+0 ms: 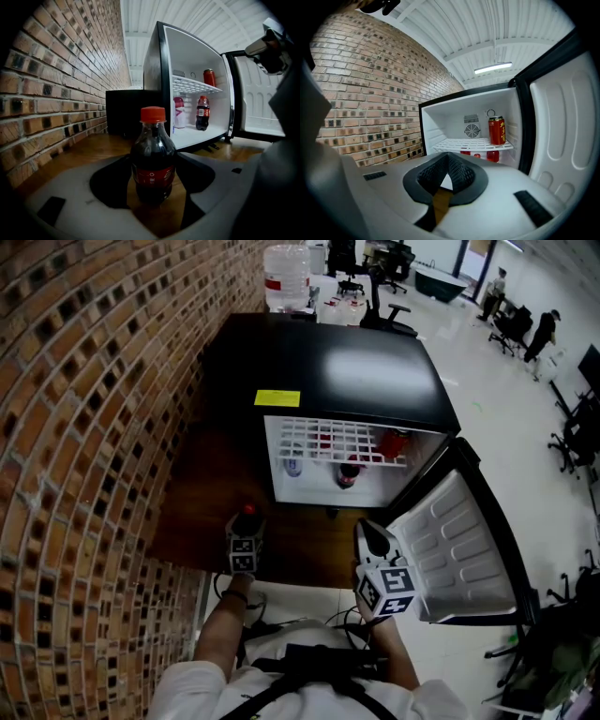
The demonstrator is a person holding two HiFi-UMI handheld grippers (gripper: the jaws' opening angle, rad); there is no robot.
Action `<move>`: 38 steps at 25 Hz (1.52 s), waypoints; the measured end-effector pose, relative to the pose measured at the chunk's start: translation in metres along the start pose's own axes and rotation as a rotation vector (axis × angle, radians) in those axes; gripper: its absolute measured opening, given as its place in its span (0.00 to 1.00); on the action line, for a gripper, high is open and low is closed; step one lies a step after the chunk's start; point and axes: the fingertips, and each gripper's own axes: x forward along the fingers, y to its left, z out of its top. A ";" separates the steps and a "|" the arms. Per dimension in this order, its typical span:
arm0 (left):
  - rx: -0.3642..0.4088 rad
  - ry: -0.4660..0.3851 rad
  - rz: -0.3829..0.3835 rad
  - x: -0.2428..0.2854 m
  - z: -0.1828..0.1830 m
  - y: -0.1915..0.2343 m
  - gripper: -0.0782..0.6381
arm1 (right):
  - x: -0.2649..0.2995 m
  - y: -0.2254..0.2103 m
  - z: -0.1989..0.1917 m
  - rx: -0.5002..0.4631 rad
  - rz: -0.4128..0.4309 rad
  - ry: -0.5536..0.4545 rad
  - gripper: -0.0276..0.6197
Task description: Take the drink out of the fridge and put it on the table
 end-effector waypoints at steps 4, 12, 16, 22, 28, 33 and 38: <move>-0.013 0.013 -0.007 -0.001 -0.003 0.000 0.54 | -0.008 -0.002 -0.002 0.011 -0.011 -0.003 0.06; -0.073 -0.041 -0.009 -0.047 0.020 0.001 0.62 | -0.017 -0.002 -0.003 0.031 -0.019 -0.017 0.06; -0.109 -0.066 -0.023 -0.090 0.057 -0.010 0.53 | -0.018 -0.001 -0.001 0.036 -0.020 -0.030 0.06; -0.033 -0.135 -0.093 -0.133 0.130 -0.052 0.13 | -0.024 -0.005 -0.003 0.039 -0.029 -0.037 0.06; 0.007 -0.193 -0.302 -0.147 0.186 -0.138 0.13 | -0.034 -0.011 -0.001 0.035 -0.041 -0.054 0.06; -0.002 -0.193 -0.368 -0.139 0.190 -0.176 0.13 | -0.039 -0.014 -0.005 0.017 -0.056 -0.050 0.06; 0.015 -0.185 -0.362 -0.137 0.192 -0.184 0.13 | -0.041 -0.014 -0.010 0.021 -0.058 -0.046 0.06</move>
